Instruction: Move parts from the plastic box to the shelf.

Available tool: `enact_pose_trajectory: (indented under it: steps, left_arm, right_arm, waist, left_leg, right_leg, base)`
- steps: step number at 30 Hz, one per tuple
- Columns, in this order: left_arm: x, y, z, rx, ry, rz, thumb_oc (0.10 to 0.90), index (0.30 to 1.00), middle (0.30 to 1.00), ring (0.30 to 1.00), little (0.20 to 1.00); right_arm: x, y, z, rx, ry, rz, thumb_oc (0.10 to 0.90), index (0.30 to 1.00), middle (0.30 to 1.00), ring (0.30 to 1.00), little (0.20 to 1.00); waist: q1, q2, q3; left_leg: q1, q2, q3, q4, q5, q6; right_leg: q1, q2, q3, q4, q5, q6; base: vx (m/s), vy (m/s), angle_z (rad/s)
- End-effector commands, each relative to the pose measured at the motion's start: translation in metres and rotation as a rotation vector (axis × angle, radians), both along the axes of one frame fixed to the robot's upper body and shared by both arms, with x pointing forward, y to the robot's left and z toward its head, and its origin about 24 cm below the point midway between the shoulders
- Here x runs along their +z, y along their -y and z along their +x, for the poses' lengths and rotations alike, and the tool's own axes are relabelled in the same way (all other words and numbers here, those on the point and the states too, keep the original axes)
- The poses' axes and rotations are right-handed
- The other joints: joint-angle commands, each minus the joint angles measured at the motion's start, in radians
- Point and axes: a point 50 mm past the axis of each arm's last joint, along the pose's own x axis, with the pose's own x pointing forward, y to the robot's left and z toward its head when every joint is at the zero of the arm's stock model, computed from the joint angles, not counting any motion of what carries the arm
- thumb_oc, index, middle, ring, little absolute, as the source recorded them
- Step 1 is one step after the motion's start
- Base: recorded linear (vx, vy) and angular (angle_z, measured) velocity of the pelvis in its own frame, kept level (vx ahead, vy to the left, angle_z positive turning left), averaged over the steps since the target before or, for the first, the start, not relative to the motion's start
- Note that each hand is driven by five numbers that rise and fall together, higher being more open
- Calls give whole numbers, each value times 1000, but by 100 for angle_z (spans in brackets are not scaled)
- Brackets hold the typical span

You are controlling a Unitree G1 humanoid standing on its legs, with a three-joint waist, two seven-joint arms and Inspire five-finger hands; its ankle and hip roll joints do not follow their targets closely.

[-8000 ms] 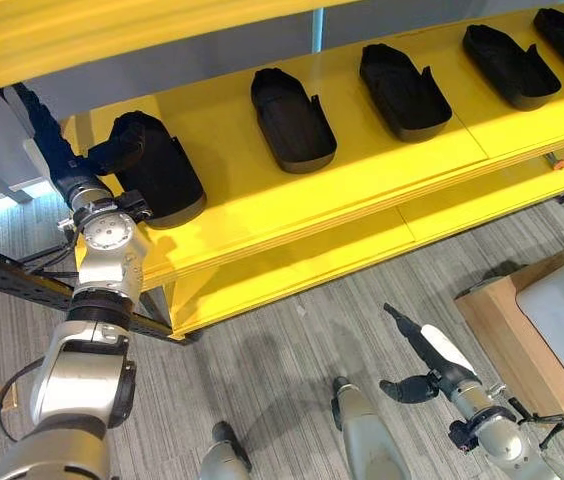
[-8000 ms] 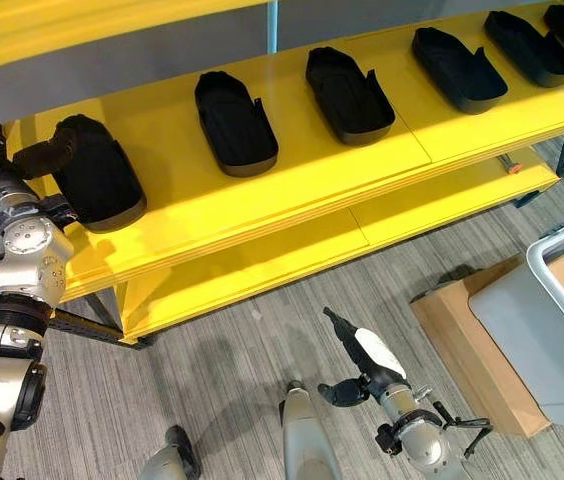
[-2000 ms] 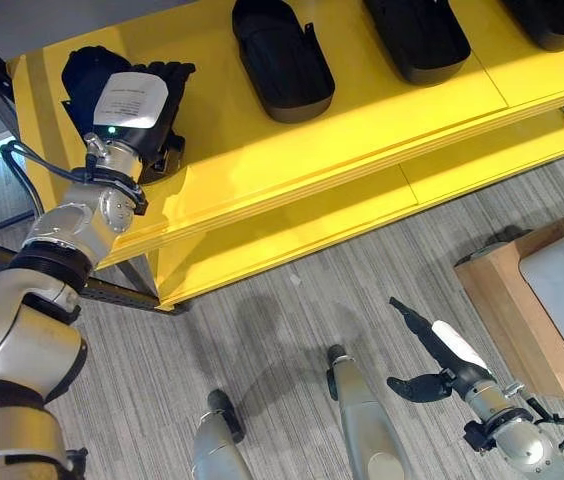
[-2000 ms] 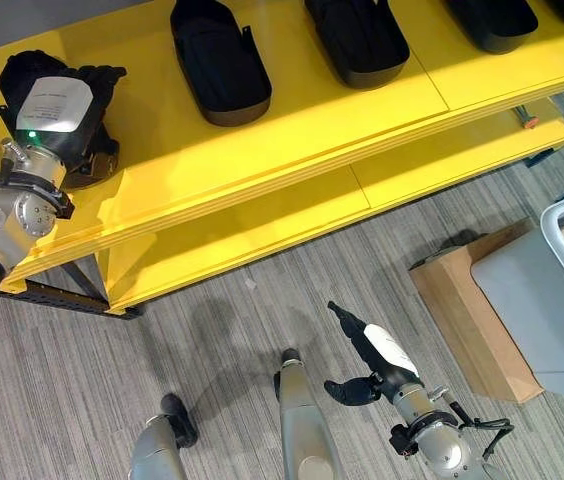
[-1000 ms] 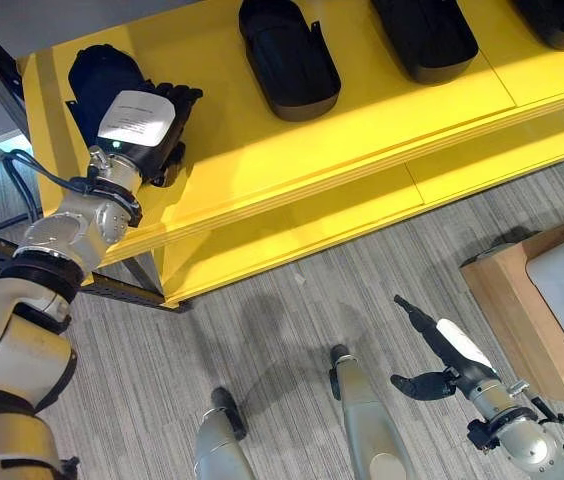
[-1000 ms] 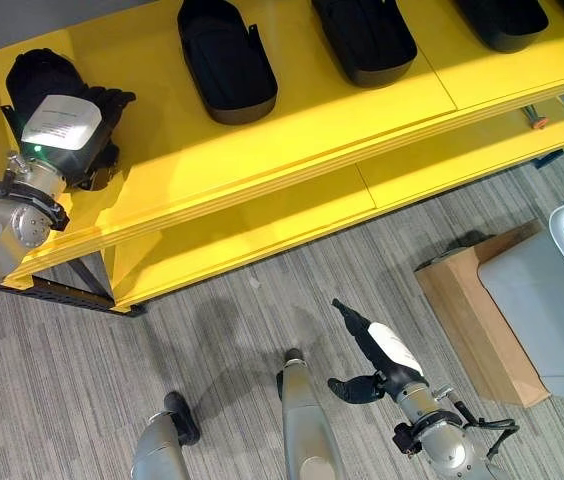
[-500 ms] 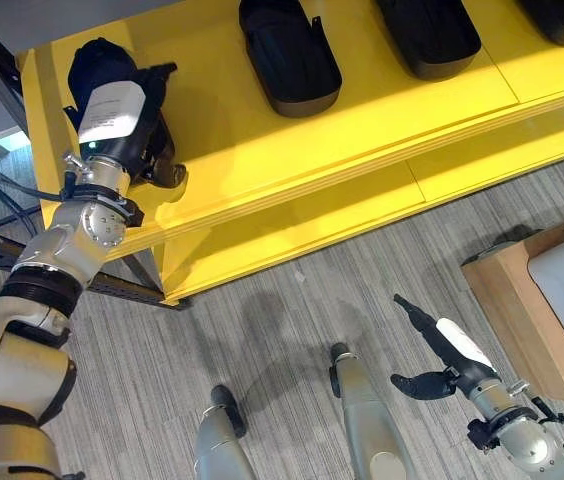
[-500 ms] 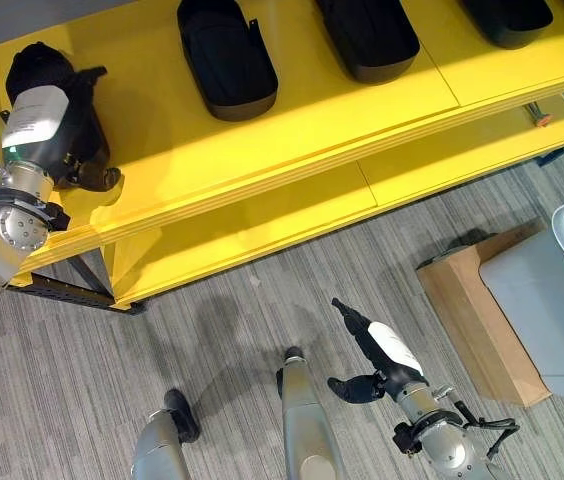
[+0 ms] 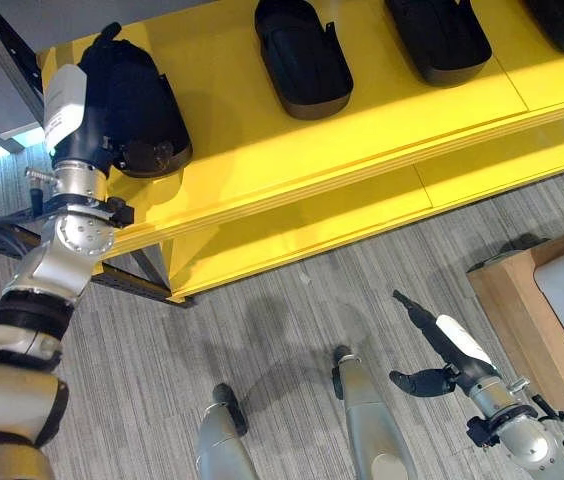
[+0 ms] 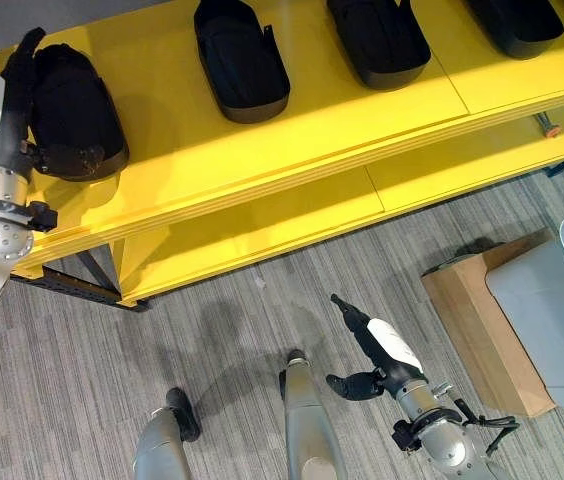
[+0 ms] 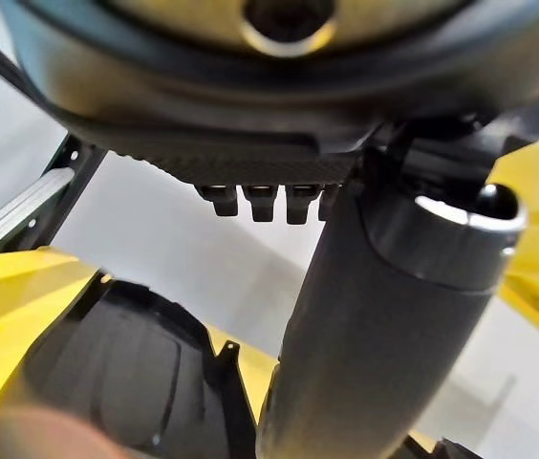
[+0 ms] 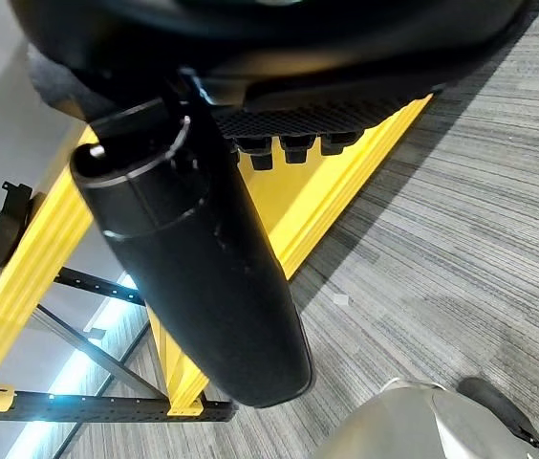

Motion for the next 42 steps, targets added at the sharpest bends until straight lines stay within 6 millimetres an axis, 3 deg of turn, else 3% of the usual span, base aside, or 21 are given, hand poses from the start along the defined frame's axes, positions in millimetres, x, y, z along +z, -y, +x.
enact_pose_trajectory:
  steps: [1,8,14,15,20,21,26,28,30,31,34,35,38,40,42]
  left_arm:
    - [52,-8,-26,-39,270,-25,900,1000,1000,1000,1000]
    - [44,-5,-41,-123,292,-71,900,1000,1000,1000,1000]
    - [25,0,-52,-229,239,-151,900,1000,1000,1000,1000]
    - [11,2,-58,-276,209,-217,900,1000,1000,1000,1000]
    - [-25,4,-70,-375,115,-407,900,1000,1000,1000,1000]
    - [-44,6,-77,-417,64,-503,900,1000,1000,1000,1000]
    - [-83,11,-91,-465,-92,-627,900,1000,1000,1000,1000]
    - [-109,15,-103,-476,-175,-713,900,1000,1000,1000,1000]
    - [-109,15,-104,-475,-175,-713,900,1000,1000,1000,1000]
    - [-128,19,-111,-475,-235,-780,900,1000,1000,1000,1000]
    - [-141,23,-120,-491,-288,-820,900,1000,1000,1000,1000]
    - [-159,29,-129,-486,-337,-906,900,1000,1000,1000,1000]
    - [-171,31,-141,-476,-369,-960,900,1000,1000,1000,1000]
    - [-199,43,-165,-472,-427,-1153,900,1000,1000,1000,1000]
    - [-204,45,-171,-468,-435,-1196,900,1000,1000,1000,1000]
  right_arm:
    - [28,-4,3,34,156,47,900,1000,1000,1000,1000]
    - [28,-3,4,16,163,57,900,1000,1000,1000,1000]
    - [29,-1,6,2,164,55,900,1000,1000,1000,1000]
    - [30,-2,8,-3,168,56,900,1000,1000,1000,1000]
    - [34,-3,13,-15,193,57,900,1000,1000,1000,1000]
    - [35,-4,15,-17,197,62,900,1000,1000,1000,1000]
    - [36,-9,21,-13,198,93,900,1000,1000,1000,1000]
    - [38,-13,22,1,200,112,900,1000,1000,1000,1000]
    - [37,-13,22,2,199,111,900,1000,1000,1000,1000]
    - [39,-16,24,14,203,127,900,1000,1000,1000,1000]
    - [41,-18,26,26,204,141,900,1000,1000,1000,1000]
    - [44,-20,27,41,212,157,900,1000,1000,1000,1000]
    - [45,-21,28,47,203,174,900,1000,1000,1000,1000]
    - [49,-23,27,82,193,203,900,1000,1000,1000,1000]
    - [51,-23,26,93,198,211,900,1000,1000,1000,1000]
  waist:
    - [0,6,-72]
    - [12,9,-78]
    - [16,14,-82]
    - [24,16,-84]
    - [36,25,-85]
    - [40,32,-95]
    - [55,49,-128]
    - [63,58,-157]
    - [62,58,-157]
    - [70,62,-177]
    - [76,69,-200]
    - [84,71,-212]
    - [95,79,-230]
    - [120,80,-246]
    - [128,79,-248]
  left_leg:
    - [-3,-53,-57,53,-19,67]
    - [16,-55,-60,41,-17,67]
    - [62,-59,-60,10,-10,66]
    - [78,-60,-54,-19,27,73]
    - [147,-69,-59,-81,49,71]
    - [185,-72,-58,-121,65,70]
    - [276,-78,-55,-232,111,71]
    - [340,-79,-49,-314,145,73]
    - [343,-79,-48,-317,146,73]
    - [388,-74,-46,-368,171,71]
    - [423,-62,-37,-416,201,67]
    - [458,-52,-42,-445,234,61]
    - [475,-34,-49,-472,279,56]
    - [484,1,-80,-499,388,43]
    - [482,8,-94,-507,424,39]
  right_leg:
    - [77,-33,-21,-73,63,13]
    - [105,-37,-26,-83,62,13]
    - [153,-38,-31,-103,61,12]
    - [170,-38,-36,-128,90,8]
    - [248,-39,-49,-175,96,11]
    - [288,-38,-55,-209,100,14]
    - [368,-35,-75,-289,109,18]
    - [416,-30,-90,-333,109,18]
    - [418,-29,-89,-335,110,18]
    - [449,-23,-98,-362,108,17]
    - [478,-11,-104,-389,109,11]
    - [507,3,-110,-403,98,5]
    - [523,26,-112,-423,95,-9]
    - [568,73,-122,-467,83,-40]
    - [580,83,-128,-485,85,-48]
  base:
    - [0,0,0]
    - [2,0,1]
    - [3,-3,5]
    - [-48,-16,6]
    - [31,-12,5]
    - [72,-16,8]
    - [78,-26,7]
    - [94,-53,4]
    - [60,-40,4]
    - [91,-74,3]
    - [62,-90,-2]
    - [58,-107,1]
    - [38,-129,-8]
    - [15,-210,-2]
    - [7,-133,-8]
